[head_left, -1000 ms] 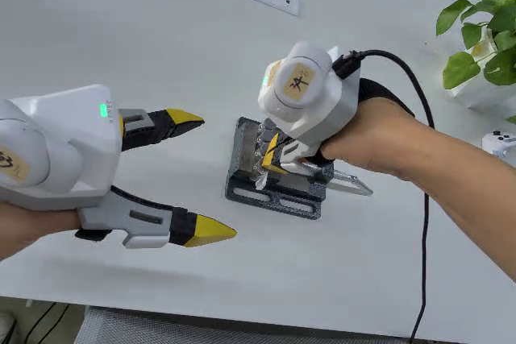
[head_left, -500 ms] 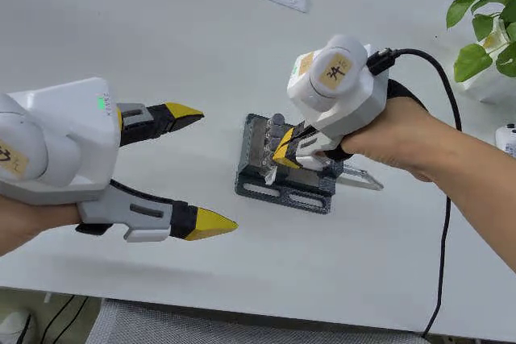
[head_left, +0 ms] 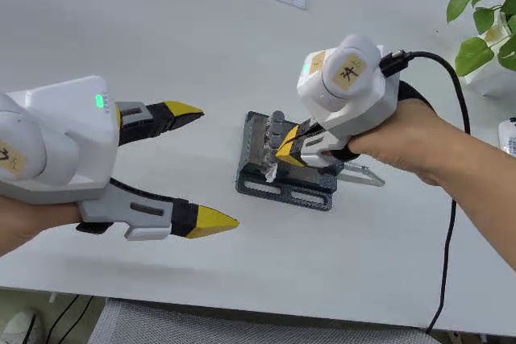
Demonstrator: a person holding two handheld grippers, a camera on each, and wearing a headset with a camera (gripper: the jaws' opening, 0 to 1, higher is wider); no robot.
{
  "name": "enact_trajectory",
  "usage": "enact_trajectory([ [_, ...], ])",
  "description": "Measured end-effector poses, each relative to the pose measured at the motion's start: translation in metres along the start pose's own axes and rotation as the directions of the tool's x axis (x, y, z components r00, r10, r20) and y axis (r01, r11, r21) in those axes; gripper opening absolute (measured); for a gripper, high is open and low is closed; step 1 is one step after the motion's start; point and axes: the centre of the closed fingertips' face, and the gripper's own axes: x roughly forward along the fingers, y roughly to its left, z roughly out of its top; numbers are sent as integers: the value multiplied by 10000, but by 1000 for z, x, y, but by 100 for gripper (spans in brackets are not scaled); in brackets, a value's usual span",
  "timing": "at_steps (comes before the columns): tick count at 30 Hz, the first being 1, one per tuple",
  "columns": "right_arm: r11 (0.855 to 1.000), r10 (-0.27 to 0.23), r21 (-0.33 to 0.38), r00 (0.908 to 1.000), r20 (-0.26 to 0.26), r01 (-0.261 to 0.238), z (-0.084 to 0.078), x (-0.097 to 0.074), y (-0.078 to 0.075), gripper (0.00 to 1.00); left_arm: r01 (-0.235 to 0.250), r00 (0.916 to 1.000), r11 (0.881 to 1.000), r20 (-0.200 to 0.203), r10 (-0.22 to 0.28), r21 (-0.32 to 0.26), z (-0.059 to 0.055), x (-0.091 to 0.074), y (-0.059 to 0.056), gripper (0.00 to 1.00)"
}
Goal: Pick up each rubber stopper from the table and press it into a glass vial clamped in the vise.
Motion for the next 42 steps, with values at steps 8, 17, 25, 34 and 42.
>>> enact_trajectory([
  [8,9998,195,83,9995,239,-197,4,3,5,0,93,10000,10000,-18,-93,-23,-1,2,-2,80],
  [17,9997,244,-37,9994,227,-243,4,6,6,0,60,10000,10000,-29,-60,-51,-2,0,-1,80],
  [25,9995,303,-110,9995,88,-302,4,8,6,0,113,9999,9999,-41,-113,-57,-2,3,-2,80],
  [34,9998,177,-77,9993,334,-175,4,7,5,0,193,9997,9998,-126,-193,33,-1,6,-3,80],
  [42,9981,-37,618,9937,1119,-33,2,5,7,0,199,9993,9997,-307,-195,119,0,3,-5,80],
])
